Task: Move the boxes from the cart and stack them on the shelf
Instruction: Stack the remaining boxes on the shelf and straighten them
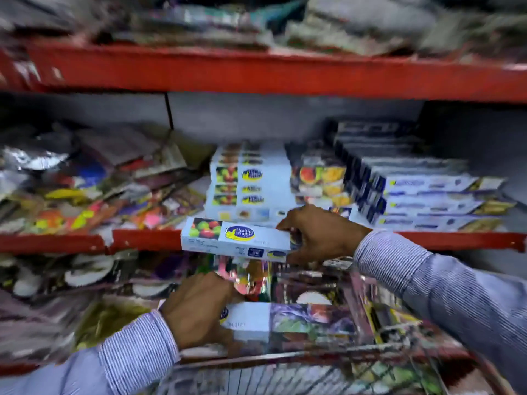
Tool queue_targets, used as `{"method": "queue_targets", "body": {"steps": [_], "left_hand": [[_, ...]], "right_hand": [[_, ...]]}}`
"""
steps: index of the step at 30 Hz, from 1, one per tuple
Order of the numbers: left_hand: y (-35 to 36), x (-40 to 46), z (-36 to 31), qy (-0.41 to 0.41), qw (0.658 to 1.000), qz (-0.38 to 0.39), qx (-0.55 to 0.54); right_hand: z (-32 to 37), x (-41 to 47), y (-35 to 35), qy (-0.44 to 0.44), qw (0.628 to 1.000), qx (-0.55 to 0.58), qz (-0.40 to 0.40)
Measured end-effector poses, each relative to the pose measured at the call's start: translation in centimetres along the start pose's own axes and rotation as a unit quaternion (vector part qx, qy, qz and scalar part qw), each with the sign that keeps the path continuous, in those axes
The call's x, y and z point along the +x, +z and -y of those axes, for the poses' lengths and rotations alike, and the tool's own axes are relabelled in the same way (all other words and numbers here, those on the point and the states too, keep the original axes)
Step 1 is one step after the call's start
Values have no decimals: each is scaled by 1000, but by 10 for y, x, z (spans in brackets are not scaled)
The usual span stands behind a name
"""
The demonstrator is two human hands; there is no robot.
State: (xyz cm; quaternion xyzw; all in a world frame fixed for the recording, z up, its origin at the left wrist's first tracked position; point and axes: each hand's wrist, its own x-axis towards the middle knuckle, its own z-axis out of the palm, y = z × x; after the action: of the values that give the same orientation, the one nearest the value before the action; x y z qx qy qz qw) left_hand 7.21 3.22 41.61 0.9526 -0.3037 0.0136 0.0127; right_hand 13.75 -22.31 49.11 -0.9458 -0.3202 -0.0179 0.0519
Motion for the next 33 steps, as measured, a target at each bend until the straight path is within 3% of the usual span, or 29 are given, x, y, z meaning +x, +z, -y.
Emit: {"method": "queue_targets", "body": {"steps": [10,18,24,29,33], "left_hand": [[-82,68,-2,3,998,-55,-15],[-104,86,-7,24,997,-68,-13],[-110,92,1,5,999,-53,-4],[-116,96,8,-22,996,-87,-19],[-129,114,13,-24,995,-94,-1]], "right_hand": [[-53,31,-80,36,998,-41,-42],[-73,69,-74,43,996,-68,-25],[-80,77,-61,35,994,-87,-60],[-81,73,-59,79,988,-97,-95],[-83,74,-69,92,988,-37,-115]]}}
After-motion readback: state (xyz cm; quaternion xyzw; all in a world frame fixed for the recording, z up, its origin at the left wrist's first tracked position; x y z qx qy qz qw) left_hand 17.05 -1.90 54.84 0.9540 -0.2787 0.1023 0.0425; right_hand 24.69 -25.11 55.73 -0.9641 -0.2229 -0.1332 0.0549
